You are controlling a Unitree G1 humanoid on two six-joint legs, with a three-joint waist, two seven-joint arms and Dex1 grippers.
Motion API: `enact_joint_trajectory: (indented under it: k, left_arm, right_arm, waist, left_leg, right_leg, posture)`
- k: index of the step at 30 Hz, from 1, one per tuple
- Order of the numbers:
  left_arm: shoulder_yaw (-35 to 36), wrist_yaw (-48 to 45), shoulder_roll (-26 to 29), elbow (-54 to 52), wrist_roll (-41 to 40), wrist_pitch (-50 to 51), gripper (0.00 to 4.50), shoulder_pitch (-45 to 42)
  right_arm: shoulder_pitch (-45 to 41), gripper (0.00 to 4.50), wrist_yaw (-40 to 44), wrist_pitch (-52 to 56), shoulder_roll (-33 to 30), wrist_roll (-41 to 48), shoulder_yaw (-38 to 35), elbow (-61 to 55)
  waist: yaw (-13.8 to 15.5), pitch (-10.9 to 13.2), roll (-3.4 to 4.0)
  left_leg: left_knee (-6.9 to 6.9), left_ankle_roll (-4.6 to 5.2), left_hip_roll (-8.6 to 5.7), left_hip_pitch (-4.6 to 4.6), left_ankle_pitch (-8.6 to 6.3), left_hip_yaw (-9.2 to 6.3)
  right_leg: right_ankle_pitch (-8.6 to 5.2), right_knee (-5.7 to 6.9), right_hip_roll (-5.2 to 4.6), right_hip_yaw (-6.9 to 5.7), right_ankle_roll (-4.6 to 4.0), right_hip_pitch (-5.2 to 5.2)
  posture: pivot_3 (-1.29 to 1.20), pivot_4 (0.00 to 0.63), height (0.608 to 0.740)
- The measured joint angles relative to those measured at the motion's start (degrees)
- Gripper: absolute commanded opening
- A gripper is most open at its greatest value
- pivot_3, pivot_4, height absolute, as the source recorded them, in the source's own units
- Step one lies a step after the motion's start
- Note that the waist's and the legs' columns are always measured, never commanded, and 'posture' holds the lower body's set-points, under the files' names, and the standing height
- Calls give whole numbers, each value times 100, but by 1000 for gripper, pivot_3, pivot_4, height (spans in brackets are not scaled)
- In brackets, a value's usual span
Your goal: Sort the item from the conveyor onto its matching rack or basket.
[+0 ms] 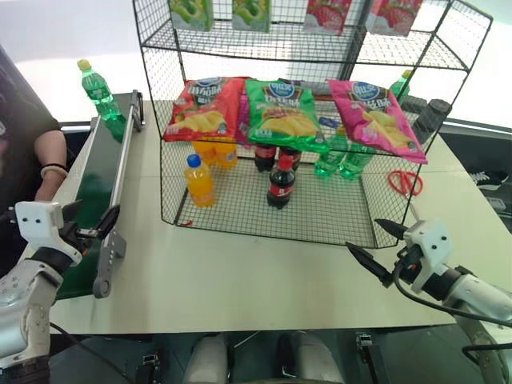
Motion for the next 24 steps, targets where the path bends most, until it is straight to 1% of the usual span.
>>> enact_joint_trajectory:
  k: [10, 24]
  left_arm:
    - [143, 603, -72, 268, 241, -204, 4500, -95]
    - [162, 860, -115, 267, 252, -208, 4500, -26]
  right_arm:
    - [-158, 4435, -61, 95, -4, -2, 192, -152]
    - [-343, 4435, -93, 373, -5, 21, 432, -438]
  waist:
    - [2, -4, -6]
    - [2, -5, -9]
  left_leg:
    - [0, 0, 0, -1, 0, 0]
    - [-1, 0, 0, -3, 0, 0]
  right_leg:
    - [1, 0, 0, 0, 0, -1]
    - [1, -1, -2, 0, -1, -4]
  posture:
    - [0, 150, 733]
    - [0, 150, 733]
